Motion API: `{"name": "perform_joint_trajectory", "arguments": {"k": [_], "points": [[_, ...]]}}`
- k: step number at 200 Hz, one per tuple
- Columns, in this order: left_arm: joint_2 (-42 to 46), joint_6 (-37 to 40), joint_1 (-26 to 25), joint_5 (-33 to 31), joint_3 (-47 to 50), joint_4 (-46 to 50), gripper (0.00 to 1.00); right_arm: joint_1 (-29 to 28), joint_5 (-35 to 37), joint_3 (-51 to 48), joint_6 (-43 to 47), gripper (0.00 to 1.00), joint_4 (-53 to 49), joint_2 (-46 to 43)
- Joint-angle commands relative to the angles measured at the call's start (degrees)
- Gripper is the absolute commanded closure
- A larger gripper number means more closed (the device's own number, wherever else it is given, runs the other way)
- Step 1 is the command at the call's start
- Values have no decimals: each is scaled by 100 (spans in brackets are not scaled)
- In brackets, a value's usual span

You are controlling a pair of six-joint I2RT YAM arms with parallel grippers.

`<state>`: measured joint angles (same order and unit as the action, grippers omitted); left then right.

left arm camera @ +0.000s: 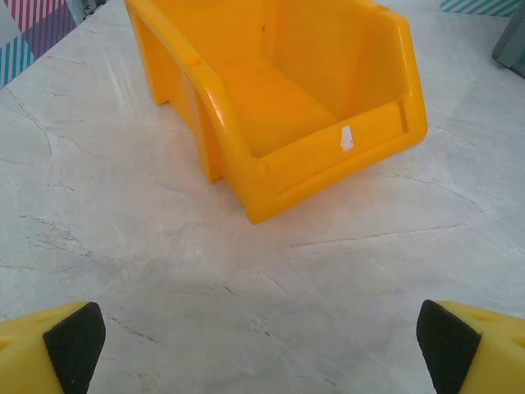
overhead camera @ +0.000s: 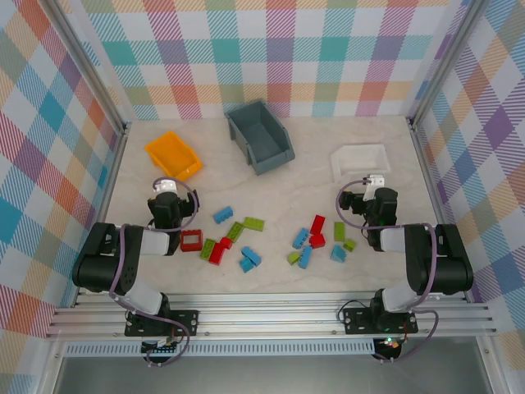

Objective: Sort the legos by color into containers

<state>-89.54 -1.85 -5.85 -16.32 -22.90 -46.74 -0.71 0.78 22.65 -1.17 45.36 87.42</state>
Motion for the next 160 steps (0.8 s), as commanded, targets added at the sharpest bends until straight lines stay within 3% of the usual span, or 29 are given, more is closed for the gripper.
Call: {"name": "perform_joint_trajectory", "arguments": {"k": [1, 140, 149, 160], "points": [[15, 73, 47, -5, 48, -230, 0, 37, -138, 134, 47, 0, 29, 3], [111, 127, 36, 65, 97, -305, 0, 39, -114, 109, 42, 0, 105, -28], [583, 286, -82, 22, 37, 155, 0, 39, -12, 254, 9, 0, -463, -450], [1387, 285, -308, -279, -316, 1464, 0, 27, 211, 599, -70, 0, -1619, -1126]]}}
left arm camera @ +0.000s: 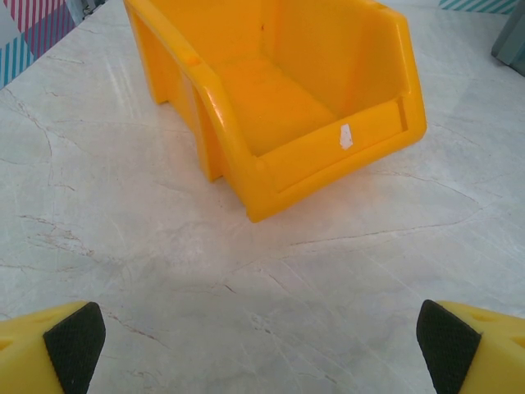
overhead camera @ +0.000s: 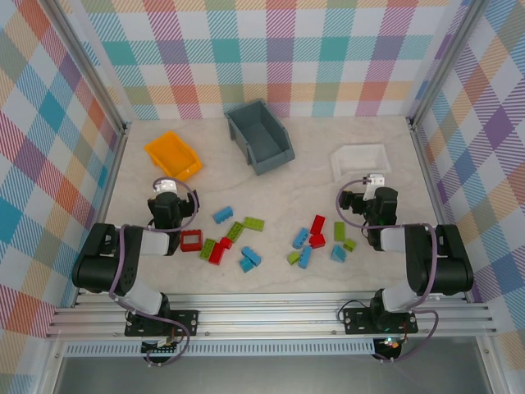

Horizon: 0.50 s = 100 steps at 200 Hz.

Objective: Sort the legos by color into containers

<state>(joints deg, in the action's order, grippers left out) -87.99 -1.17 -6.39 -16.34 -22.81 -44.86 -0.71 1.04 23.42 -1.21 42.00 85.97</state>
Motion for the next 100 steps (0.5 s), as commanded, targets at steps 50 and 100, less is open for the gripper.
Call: {"name": "perform_joint_trajectory", "arguments": {"k": [50, 100], "points": [[3701, -2662, -922, -1484, -2930, 7085, 0, -54, 627, 3189, -1960, 0, -5264, -3170], [2556, -3740, 356, 586, -4362, 9306, 1, -69, -553, 4944, -3736, 16, -8734, -2666]]}}
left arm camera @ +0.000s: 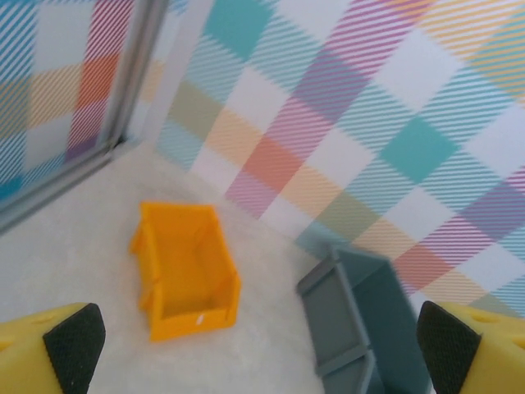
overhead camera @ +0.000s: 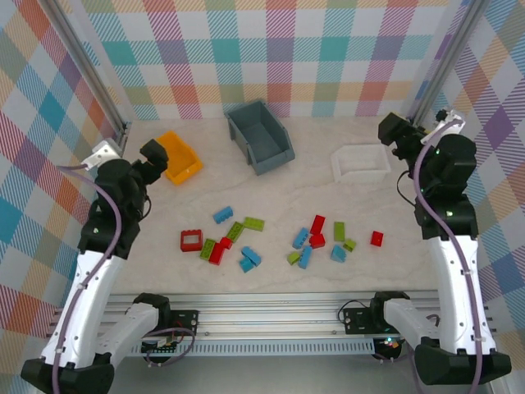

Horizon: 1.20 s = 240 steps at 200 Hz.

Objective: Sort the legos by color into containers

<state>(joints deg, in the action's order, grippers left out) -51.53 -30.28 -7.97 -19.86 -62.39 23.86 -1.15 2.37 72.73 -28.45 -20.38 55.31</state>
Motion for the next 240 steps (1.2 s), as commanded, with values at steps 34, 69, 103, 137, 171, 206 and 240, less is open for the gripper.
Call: {"name": "perform_joint_trajectory", "arguments": {"k": [34, 69, 103, 137, 171, 206, 240], "points": [[-2573, -539, 1287, 1677, -1176, 2515, 11, -41, -1328, -40, -937, 15, -2803, 538], [-3968, -287, 1545, 1960, -1903, 1925, 17, -48, -1916, -215, -715, 14, -2661, 678], [-5472, -70, 1578, 2024, -2991, 2040, 27, -69, -2066, -378, -702, 12, -2610, 688], [-6428, 118, 1577, 1738, -3792, 2291, 30, -68, -2078, -285, -661, 11, -2699, 760], [-6870, 267, 1581, 1665, -4105, 2240, 31, -59, -1738, -486, -810, 7, -2525, 864], [-7084, 438, 1577, 1869, -4171, 1956, 44, -17, -1478, -832, -1188, 5, -1853, 1212], [-6984, 651, 1567, 1892, -4001, 1792, 66, 273, -977, -711, -1474, 6, -1712, 1869]]}}
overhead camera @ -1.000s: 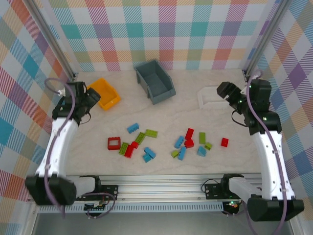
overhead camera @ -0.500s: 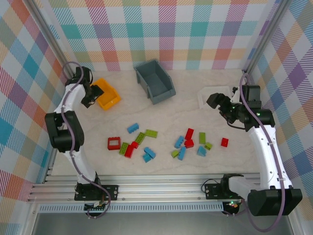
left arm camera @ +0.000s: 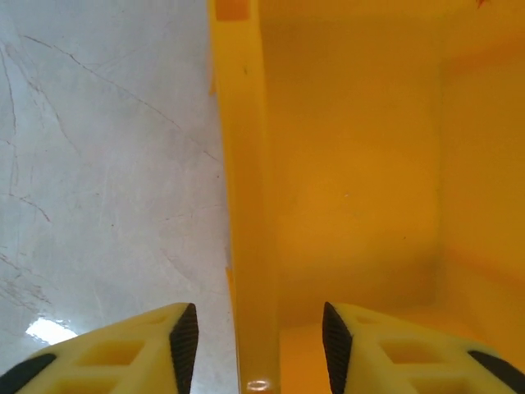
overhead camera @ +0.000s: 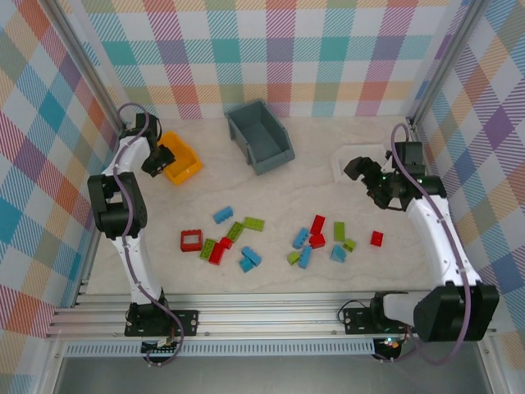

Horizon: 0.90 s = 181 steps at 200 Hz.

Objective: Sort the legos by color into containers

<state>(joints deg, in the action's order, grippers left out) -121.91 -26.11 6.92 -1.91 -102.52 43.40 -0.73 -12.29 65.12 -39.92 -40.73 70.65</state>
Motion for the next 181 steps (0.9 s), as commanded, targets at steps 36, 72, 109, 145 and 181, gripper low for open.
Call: {"name": "perform_joint_trajectory", "arguments": {"k": [36, 72, 109, 145, 181], "points": [[293, 495, -78, 465, 294, -398, 89, 714, 648, 333, -393, 10, 591, 1249], [373, 552, -406, 1015, 382, -530, 100, 833, 656, 1137, -443, 14, 697, 2556], [361, 492, -768, 946, 304, -524, 100, 836, 615, 1981, -475, 20, 647, 3705], [171, 396, -934, 1000, 165, -602, 100, 827, 589, 2806, -269, 41, 154, 4586], [-89, 517, -1103, 1040, -186, -615, 100, 647, 1108, 3432, 522, 63, -191, 4931]]}}
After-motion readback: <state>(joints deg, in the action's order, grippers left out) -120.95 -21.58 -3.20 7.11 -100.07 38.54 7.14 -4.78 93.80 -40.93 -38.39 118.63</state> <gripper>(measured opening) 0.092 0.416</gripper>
